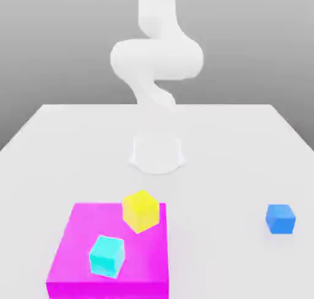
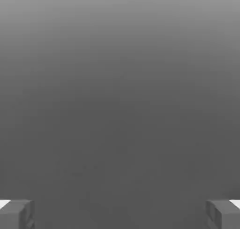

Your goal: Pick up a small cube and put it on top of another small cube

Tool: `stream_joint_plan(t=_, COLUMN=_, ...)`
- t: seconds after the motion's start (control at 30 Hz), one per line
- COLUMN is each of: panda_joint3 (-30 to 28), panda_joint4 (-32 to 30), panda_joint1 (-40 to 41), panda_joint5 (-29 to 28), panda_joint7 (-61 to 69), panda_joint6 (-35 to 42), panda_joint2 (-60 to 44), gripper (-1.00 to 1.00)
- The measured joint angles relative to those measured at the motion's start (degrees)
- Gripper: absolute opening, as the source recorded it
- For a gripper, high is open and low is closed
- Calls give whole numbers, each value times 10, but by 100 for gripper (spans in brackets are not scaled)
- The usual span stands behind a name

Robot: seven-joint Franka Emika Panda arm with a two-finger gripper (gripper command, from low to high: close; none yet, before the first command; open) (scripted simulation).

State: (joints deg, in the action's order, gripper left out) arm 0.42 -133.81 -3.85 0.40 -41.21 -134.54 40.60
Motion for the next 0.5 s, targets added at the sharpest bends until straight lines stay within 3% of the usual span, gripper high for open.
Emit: stream_joint_plan(t=0.5, panda_joint3=71, panda_joint4=-123, panda_joint1=-196, panda_joint5=15, panda_joint7=274, panda_joint6=-168, panda_joint2=-314, gripper=0)
